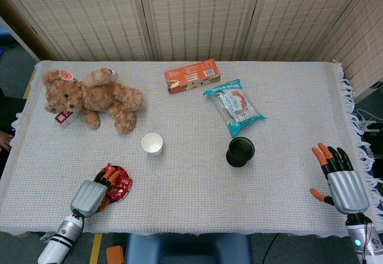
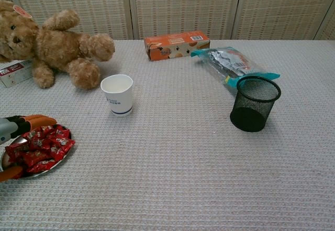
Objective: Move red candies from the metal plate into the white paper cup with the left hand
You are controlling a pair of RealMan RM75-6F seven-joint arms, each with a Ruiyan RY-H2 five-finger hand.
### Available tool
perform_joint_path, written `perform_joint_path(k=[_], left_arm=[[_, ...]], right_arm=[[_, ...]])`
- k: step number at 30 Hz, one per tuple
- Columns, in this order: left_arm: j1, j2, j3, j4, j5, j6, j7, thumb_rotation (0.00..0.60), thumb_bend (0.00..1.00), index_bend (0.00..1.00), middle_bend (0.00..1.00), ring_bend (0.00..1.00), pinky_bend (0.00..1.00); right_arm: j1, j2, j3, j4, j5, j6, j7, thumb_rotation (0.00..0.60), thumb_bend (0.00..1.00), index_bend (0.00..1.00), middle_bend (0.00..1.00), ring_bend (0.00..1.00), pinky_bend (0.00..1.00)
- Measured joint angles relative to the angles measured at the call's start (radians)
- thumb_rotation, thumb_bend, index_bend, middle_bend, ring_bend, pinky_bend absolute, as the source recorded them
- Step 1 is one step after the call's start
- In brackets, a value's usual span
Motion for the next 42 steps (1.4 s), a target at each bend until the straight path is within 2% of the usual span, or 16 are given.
perform_joint_path(k=[9,13,17,31,42], left_arm=[[-0.050,-0.037,-0.012,0.017,-0.064,-0.053,0.082,0.600,0.38,0.18,0.06,0.17,0.89],[-0.052,-0.048,-0.012,0.029,-0.081,-0.035,0.114,0.600,0.38,0.28,0.14,0.27,0.91],[-0.051,-0.055,-0.002,0.037,-0.076,-0.017,0.117,0.600,0.37,0.33,0.21,0.32,0.92],[-0.046,-0.089,0.009,0.119,-0.009,0.055,0.019,0.600,0.39,0.50,0.41,0.48,0.99],[-0.045,-0.105,0.012,0.166,0.035,0.091,-0.054,0.600,0.45,0.63,0.60,0.60,1.00]], right_arm=[[0.004,-0.001,0.002,0.000,0.009,-0.009,-0.003,0.600,0.00,0.00,0.00,0.00,0.00],[0.001,0.001,0.002,-0.001,0.009,-0.004,-0.001,0.600,0.00,0.00,0.00,0.00,0.00],[0.000,0.002,-0.001,-0.004,0.005,-0.004,-0.003,0.600,0.00,0.00,0.00,0.00,0.00],[0.005,0.004,-0.005,-0.010,0.009,-0.018,-0.009,0.600,0.00,0.00,0.00,0.00,0.00],[0.006,0.004,-0.005,-0.013,0.013,-0.023,-0.010,0.600,0.00,0.00,0.00,0.00,0.00]])
